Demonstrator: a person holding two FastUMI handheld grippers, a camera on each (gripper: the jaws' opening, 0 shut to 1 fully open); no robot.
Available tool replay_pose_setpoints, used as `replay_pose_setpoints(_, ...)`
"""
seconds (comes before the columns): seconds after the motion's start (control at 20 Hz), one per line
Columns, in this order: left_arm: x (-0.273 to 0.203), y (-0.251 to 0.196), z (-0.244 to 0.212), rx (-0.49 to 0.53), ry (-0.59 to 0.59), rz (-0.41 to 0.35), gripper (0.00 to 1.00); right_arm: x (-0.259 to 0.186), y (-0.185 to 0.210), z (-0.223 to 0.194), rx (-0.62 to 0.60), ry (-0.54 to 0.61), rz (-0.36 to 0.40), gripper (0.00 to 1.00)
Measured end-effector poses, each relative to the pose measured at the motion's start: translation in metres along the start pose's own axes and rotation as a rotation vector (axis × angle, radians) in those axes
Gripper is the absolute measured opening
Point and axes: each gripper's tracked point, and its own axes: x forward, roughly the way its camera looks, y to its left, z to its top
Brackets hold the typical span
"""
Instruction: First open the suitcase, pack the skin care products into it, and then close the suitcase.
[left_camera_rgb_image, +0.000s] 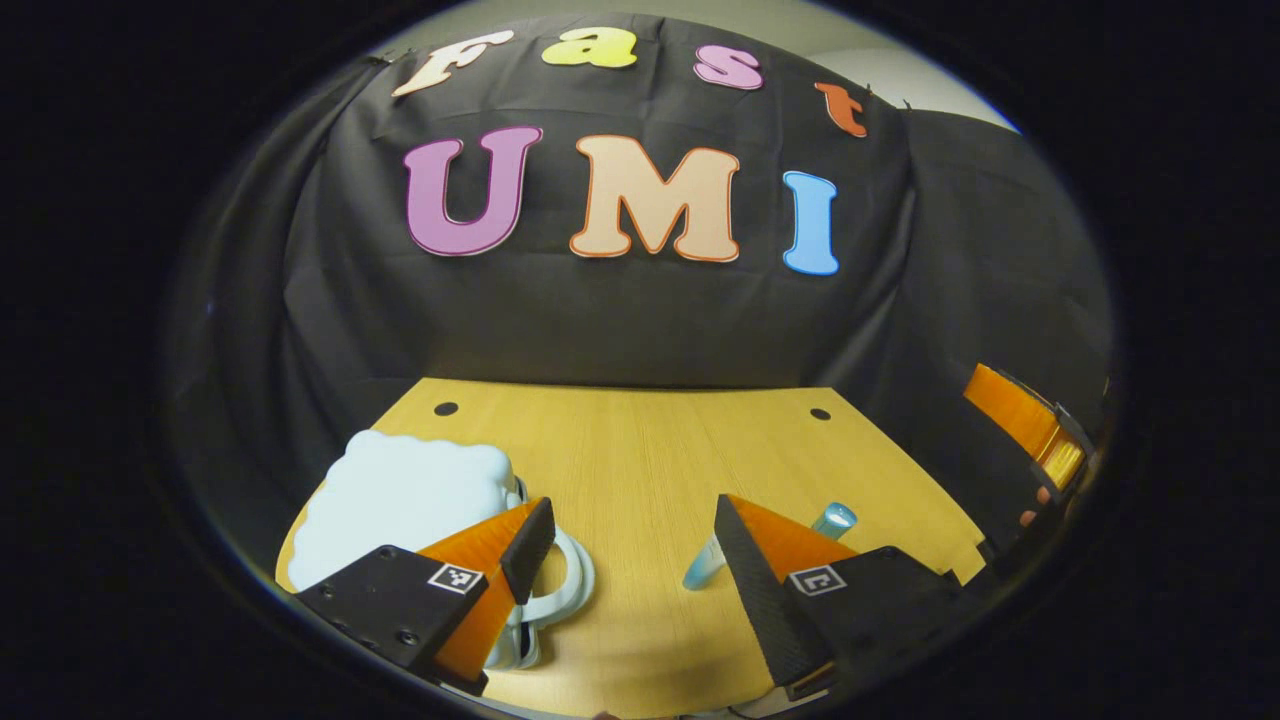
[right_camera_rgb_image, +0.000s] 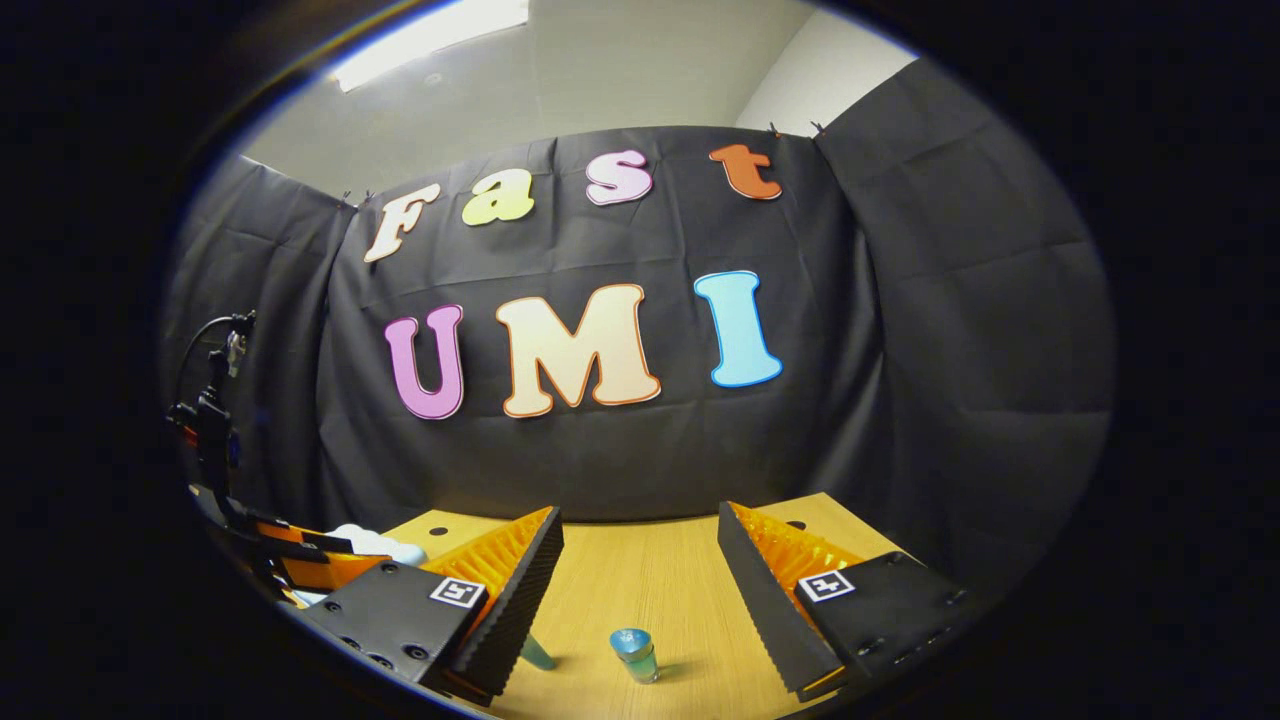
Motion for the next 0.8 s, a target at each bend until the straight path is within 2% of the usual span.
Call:
replay_pose_setpoints(0.4, 0.017, 0.022, -0.024, -0.084, 0.19, -0.002, 0.92, -0.004, 0.012, -0.013, -0.008, 0.039, 0.041, 0.98)
replay_pose_setpoints(0.5, 0.023, 0.028, -0.031, -0.107, 0.258, -0.001, 0.95, -0.004, 0.013, -0.017, -0.02, 0.053, 0.05, 0.98)
replay_pose_setpoints(0.8, 0.049, 0.051, -0.053, -0.164, 0.512, 0.024, 0.95, -0.008, 0.011, -0.03, -0.031, 0.103, 0.064, 0.97)
